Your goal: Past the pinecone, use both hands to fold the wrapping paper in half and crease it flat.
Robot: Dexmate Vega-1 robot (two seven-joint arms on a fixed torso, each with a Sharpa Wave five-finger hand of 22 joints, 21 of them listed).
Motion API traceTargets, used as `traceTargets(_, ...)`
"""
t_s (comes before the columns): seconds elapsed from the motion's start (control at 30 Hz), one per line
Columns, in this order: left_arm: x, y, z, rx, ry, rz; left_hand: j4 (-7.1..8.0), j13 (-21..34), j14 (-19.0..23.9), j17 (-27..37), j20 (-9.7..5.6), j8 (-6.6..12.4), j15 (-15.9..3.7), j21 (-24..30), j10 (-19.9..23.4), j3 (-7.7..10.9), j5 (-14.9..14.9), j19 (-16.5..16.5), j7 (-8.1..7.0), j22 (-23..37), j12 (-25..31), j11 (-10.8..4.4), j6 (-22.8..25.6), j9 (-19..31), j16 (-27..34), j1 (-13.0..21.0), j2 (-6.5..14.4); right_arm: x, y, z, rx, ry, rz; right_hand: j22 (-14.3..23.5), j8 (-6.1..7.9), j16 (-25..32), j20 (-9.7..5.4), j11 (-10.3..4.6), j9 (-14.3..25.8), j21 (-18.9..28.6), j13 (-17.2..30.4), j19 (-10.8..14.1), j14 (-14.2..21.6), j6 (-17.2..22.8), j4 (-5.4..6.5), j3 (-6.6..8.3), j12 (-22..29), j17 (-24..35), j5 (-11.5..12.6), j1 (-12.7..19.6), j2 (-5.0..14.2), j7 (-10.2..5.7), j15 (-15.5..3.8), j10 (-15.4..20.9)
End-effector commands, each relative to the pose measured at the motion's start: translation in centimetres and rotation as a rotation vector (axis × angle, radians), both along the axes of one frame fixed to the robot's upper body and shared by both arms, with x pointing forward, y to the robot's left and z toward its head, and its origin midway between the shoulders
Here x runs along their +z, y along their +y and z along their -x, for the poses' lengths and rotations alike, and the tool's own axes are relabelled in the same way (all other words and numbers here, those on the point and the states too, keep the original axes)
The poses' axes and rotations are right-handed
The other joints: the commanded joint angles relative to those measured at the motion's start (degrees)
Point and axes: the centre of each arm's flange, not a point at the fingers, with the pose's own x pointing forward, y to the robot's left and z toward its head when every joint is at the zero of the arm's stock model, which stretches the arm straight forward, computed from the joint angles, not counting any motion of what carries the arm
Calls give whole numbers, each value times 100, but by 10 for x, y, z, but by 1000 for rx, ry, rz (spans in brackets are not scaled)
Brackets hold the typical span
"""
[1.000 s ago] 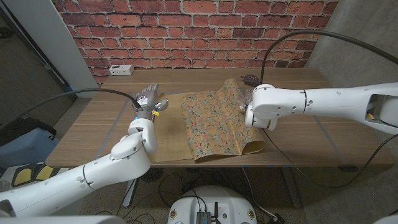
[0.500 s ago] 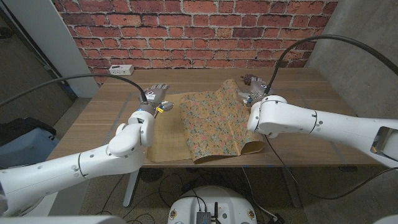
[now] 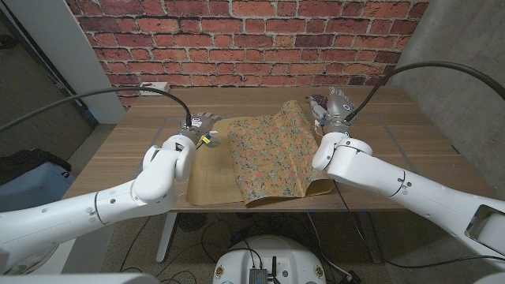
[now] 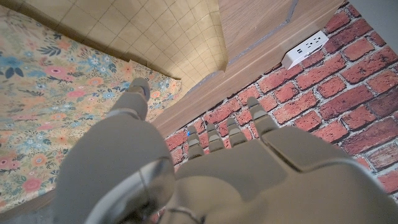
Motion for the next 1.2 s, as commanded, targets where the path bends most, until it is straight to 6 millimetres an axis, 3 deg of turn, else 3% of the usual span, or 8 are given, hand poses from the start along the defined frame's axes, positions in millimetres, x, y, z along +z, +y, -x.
traceTargets(0.03, -4, -1, -5, 88, 58, -130, 5, 14, -89, 8, 8, -12, 14, -20, -55, -66, 59, -56, -88, 16, -14, 18, -31, 10, 2, 55, -93, 2, 6, 8, 39, -79, -56, 20, 21, 33, -4, -23, -4, -1, 2, 46, 72, 38, -9, 37, 20, 1, 26, -10, 30, -6, -1, 71)
traceTargets(0.7, -19, -3, -32, 55, 71, -195, 56, 11, -225, 2, -22, -98, -51, -17, -101, -153, 159, -90, -101, 16, 20, -21, -350, 4, 15, 270, -102, 6, 12, 8, 77, -94, -65, 20, -7, 26, -5, -10, -9, -39, -4, 68, 154, 72, -112, 99, 6, -77, 53, 31, 59, 7, 13, 125)
traceTargets(0.97, -25, -5, -41, -4, 16, -199, 92, 9, -98, -2, -69, -61, -138, 16, 94, -201, 181, -20, -102, 16, 109, -113, -373, 2, 72, 342, -73, 6, 12, 7, 79, -97, -70, 20, -21, 25, -3, -30, -11, -52, -5, 74, 181, 70, -133, 112, 3, -100, 58, 28, 64, 16, 8, 146)
traceTargets(1.2, -29, -11, -50, -31, 20, -206, 109, 7, -45, -4, -105, -43, -170, 33, 76, -238, 189, 31, -107, 16, 103, -106, -355, 0, 78, 386, -53, 6, 10, 9, 86, -104, -68, 20, -28, 24, -2, -25, -12, -66, -6, 80, 207, 88, -149, 122, 1, -124, 62, 17, 67, 26, -7, 174)
